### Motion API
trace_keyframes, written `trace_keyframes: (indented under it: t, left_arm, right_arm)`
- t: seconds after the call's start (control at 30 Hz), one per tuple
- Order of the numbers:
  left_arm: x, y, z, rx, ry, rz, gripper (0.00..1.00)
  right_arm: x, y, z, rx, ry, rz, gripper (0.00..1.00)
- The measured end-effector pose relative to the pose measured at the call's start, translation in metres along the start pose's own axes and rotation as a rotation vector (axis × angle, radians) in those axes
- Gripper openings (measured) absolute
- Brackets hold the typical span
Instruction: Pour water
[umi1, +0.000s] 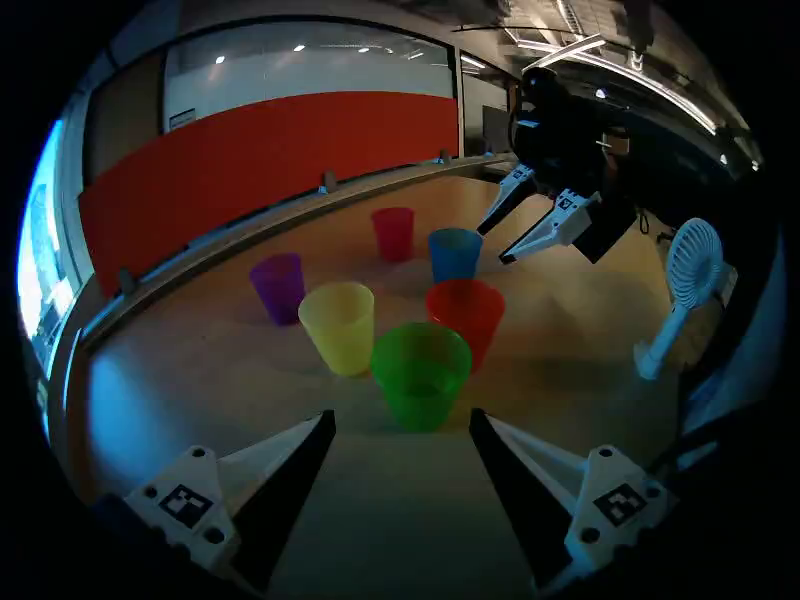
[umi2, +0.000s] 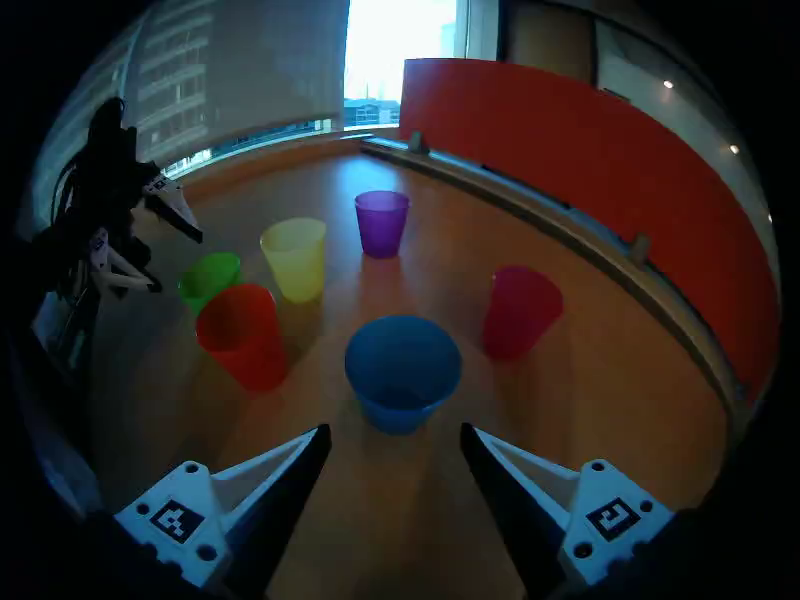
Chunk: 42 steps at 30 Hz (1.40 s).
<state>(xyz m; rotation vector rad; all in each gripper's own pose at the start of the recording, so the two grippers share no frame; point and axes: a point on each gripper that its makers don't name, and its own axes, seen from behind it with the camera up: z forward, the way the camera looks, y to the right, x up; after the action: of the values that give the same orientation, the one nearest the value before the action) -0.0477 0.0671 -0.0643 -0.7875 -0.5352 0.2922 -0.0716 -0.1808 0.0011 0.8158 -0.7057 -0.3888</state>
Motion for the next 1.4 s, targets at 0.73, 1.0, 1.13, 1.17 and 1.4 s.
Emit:
trace_keyframes:
  t: [0.73, 1.0, 1.13, 1.17, 1.4]
  left_arm:
    - [0.047, -0.059, -0.05, 0.246, 0.222, -0.146, 1.0]
    - [0.061, -0.08, -0.068, 0.35, 0.319, -0.192, 1.0]
    - [0.07, -0.086, -0.074, 0.394, 0.363, -0.194, 1.0]
    - [0.072, -0.087, -0.075, 0.404, 0.373, -0.192, 1.0]
    - [0.091, -0.085, -0.082, 0.449, 0.45, -0.209, 1.0]
  right_arm:
    - [-0.018, 0.021, -0.078, -0.155, 0.145, 0.093, 1.0]
    - [-0.008, 0.032, -0.107, -0.238, 0.24, 0.12, 1.0]
    - [0.0, 0.037, -0.122, -0.298, 0.307, 0.127, 1.0]
    - [0.002, 0.038, -0.125, -0.312, 0.326, 0.128, 1.0]
    - [0.014, 0.057, -0.151, -0.45, 0.452, 0.163, 1.0]
